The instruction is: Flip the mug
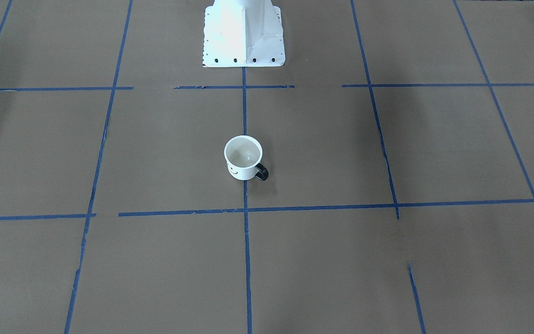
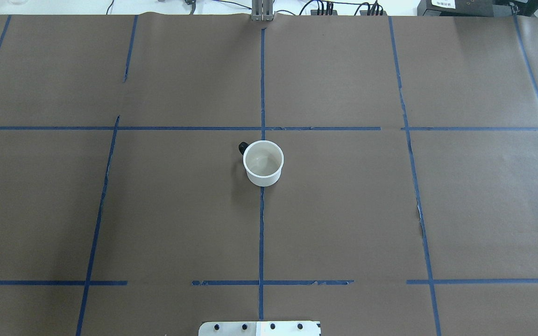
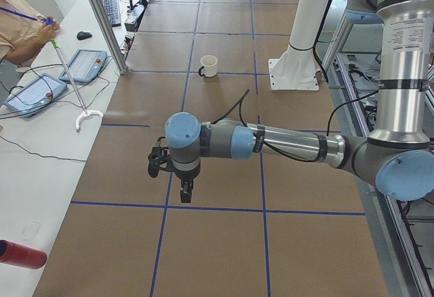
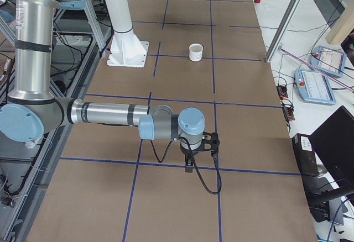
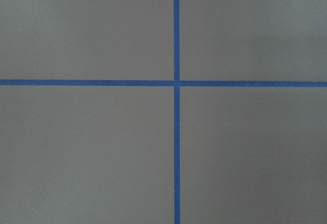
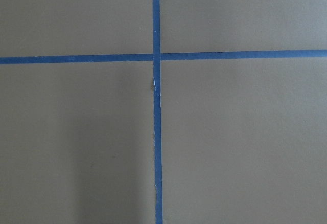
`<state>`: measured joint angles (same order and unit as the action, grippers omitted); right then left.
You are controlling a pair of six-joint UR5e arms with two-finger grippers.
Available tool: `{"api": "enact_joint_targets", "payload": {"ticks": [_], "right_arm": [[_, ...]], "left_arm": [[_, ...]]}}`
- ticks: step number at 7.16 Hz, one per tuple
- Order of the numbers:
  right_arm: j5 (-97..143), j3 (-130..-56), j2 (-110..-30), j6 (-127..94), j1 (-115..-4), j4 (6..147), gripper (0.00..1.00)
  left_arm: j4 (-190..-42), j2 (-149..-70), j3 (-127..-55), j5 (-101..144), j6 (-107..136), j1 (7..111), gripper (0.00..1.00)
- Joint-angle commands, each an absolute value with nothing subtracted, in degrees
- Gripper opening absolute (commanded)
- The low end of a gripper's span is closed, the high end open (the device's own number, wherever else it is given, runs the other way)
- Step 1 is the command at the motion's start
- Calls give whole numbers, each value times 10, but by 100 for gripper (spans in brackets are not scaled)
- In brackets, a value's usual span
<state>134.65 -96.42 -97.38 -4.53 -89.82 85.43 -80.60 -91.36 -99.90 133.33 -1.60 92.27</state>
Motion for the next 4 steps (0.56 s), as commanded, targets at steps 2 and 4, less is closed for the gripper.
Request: {"api": "enact_joint_targets", "payload": {"ticks": [2, 4], "right_arm": [[1346, -964, -974, -45, -898, 854, 100], [1346, -963, -974, -45, -898, 854, 100]], "left_arm": [[-778, -933, -991, 1330, -83, 922, 100], [-862, -866, -990, 1372, -89, 922, 100]]}}
